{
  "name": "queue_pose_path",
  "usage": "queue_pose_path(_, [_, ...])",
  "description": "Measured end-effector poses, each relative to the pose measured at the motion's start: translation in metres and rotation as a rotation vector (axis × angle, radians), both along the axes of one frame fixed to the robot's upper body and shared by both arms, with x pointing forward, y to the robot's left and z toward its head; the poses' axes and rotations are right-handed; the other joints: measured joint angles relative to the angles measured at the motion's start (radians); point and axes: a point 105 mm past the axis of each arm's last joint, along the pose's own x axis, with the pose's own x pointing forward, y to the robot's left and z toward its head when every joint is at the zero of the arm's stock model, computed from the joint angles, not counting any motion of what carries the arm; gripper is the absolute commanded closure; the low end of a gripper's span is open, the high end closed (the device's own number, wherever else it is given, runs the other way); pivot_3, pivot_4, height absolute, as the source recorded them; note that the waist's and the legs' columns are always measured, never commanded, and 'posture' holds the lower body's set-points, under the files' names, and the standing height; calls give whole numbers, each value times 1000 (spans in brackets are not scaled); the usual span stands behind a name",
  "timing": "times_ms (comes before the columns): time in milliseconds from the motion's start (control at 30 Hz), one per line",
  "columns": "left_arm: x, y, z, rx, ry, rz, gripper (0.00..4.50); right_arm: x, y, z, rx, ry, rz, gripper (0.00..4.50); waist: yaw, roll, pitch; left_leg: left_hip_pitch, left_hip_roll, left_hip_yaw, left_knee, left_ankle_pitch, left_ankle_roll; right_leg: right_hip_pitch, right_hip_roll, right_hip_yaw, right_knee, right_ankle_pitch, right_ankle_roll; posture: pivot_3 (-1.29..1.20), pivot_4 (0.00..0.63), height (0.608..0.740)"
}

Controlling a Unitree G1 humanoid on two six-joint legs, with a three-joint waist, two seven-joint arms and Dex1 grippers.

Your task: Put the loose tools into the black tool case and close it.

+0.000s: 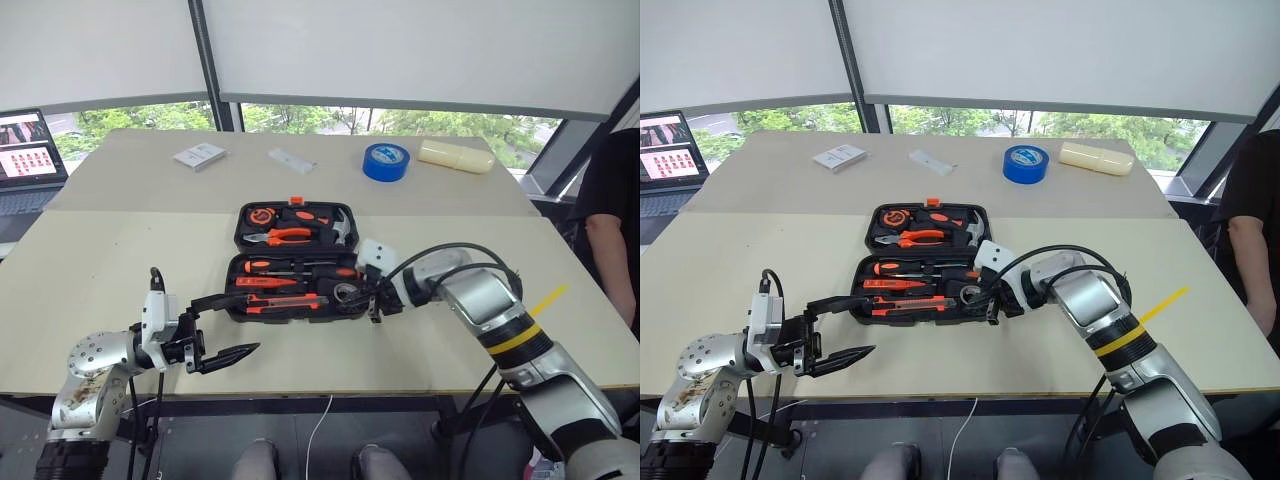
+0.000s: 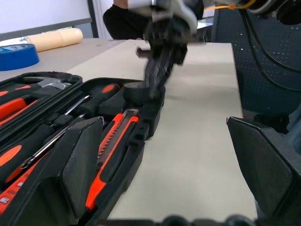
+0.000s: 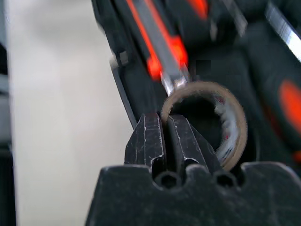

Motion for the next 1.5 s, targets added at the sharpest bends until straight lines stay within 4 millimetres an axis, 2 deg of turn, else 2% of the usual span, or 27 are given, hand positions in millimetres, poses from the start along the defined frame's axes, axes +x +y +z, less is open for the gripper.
queue_pose_path(100, [1, 1, -1, 5, -10, 10, 0, 0, -1, -1, -14, 6, 6, 4440, 0, 0, 0, 1, 0, 0, 0, 0, 0, 0, 0, 0, 0, 0, 0, 0, 150, 740])
queue_pose_path(133, [2, 3, -2, 7, -8, 18, 0, 0, -1, -2, -15, 13, 10, 3873, 1, 0, 0, 1, 0, 0, 0, 0, 0, 0, 0, 0, 0, 0, 0, 0, 150, 740])
queue_pose_path(433, [10, 9, -2, 5, -24, 68, 0, -4, 3, 6, 0, 29, 47, 921, 1, 0, 0, 0, 0, 0, -1, 0, 0, 0, 1, 0, 0, 0, 0, 0, 150, 740])
queue_pose_path(500, [14, 15, 0, 18, -25, 99, 0, -14, 7, 20, 87, 74, 116, 247, 1, 0, 2, 0, 0, 0, -1, 0, 0, -1, 1, 0, 0, 0, 0, 0, 150, 740])
queue_pose_path(567, [23, 26, 5, 21, -32, 177, 532, -16, 0, 46, 155, 57, 157, 182, 2, 1, 2, 0, 0, 0, -1, 0, 0, 0, 0, 0, 0, 0, 0, 0, 150, 740])
queue_pose_path(600, [32, 34, 10, 3, -33, 246, 747, -12, -10, 61, 174, 21, 147, 182, 8, 1, 3, 0, 0, 0, 0, 0, 0, 0, 0, -1, 0, 0, 0, 0, 150, 740])
queue_pose_path(633, [43, 43, 13, -11, -20, 327, 1151, -3, -21, 74, 189, -36, 116, 182, 11, 1, 2, 1, 0, -1, 0, 0, 0, 1, 0, -1, 0, 0, 0, 0, 150, 740])
queue_pose_path(700, [63, 61, 16, -22, 32, 477, 1832, 18, -41, 83, 203, -125, 15, 725, 11, -1, 2, 2, 0, -1, 0, 0, 0, 2, 0, -2, 0, 0, 1, 0, 150, 740])
queue_pose_path(733, [74, 71, 16, -28, 57, 557, 2190, 32, -53, 78, 199, -162, -67, 937, 10, -1, 1, 3, 0, 0, 0, 0, 0, 3, 0, -2, 0, 0, 1, 0, 150, 740])
queue_pose_path(767, [81, 75, 14, -21, 77, 604, 2635, 43, -60, 69, 177, -197, -118, 1380, 8, -1, 1, 3, 0, 0, 0, 0, 0, 2, 0, -1, 0, 0, 1, 0, 150, 740])
queue_pose_path(800, [85, 78, 12, -16, 94, 632, 2928, 49, -65, 61, 158, -211, -152, 1631, 7, -1, 1, 3, 0, 0, 0, 0, 0, 2, 0, -1, 0, 0, 1, 0, 150, 740])
queue_pose_path(833, [91, 81, 8, -1, 122, 669, 3193, 58, -69, 46, 127, -236, -193, 1901, 5, -1, 2, 2, 0, 0, -1, 0, 0, 1, 0, -1, 0, 1, 0, 0, 150, 740])
queue_pose_path(867, [99, 82, 2, 23, 156, 703, 3724, 68, -71, 34, 114, -270, -239, 2435, 1, -1, 2, 1, 0, 0, -1, 0, 0, 0, 1, 0, 1, 1, 0, 0, 150, 740])
queue_pose_path(900, [102, 82, 0, 29, 164, 713, 3927, 71, -70, 29, 110, -277, -256, 2640, -1, -1, 2, 1, 0, 0, -2, 0, 0, -1, 1, 0, 1, 1, 0, 0, 150, 740])
queue_pose_path(933, [107, 79, -2, 33, 172, 728, 4374, 75, -70, 21, 102, -296, -277, 3051, -3, -1, 2, 0, 0, 0, -3, 0, 0, -1, 1, 0, 1, 1, 0, 0, 150, 740])
queue_pose_path(967, [114, 76, -4, 38, 177, 745, 4488, 80, -70, 15, 91, -320, -299, 3236, -4, -1, 2, 1, -1, 0, -3, 0, 0, -1, 1, 0, 1, 1, 0, 0, 150, 740])
queue_pose_path(1033, [126, 71, -6, 44, 181, 775, 4500, 90, -69, 9, 69, -378, -327, 4035, -4, -1, 2, 0, -1, 0, -3, 0, 0, -1, 1, 0, 1, 1, 0, 0, 150, 740])
queue_pose_path(1100, [136, 64, -10, 68, 191, 784, 4500, 96, -62, 7, 64, -426, -319, 4410, -8, -1, 2, 0, -1, 0, -3, 0, 0, -1, 1, 0, 0, 1, 1, 0, 150, 740])
queue_pose_path(1233, [143, 61, -20, 117, 210, 780, 4500, 98, -50, 2, 76, -466, -289, 4410, -14, -1, 2, 0, -1, 0, -4, 0, 0, 0, 1, 0, 0, 1, 1, 0, 150, 740])
queue_pose_path(1333, [145, 53, -27, 153, 235, 728, 4500, 93, -35, -9, 104, -409, -251, 4410, -13, -1, 2, 0, -1, 0, -3, 0, 0, 0, 0, 0, 1, 1, 1, 0, 150, 740])
queue_pose_path(1500, [133, 39, -30, 121, 287, 555, 4500, 83, -38, -10, 140, -338, -186, 4410, -11, -1, 3, -1, -2, 0, -3, 0, -1, 0, -1, 0, -1, 1, 2, 0, 150, 740])
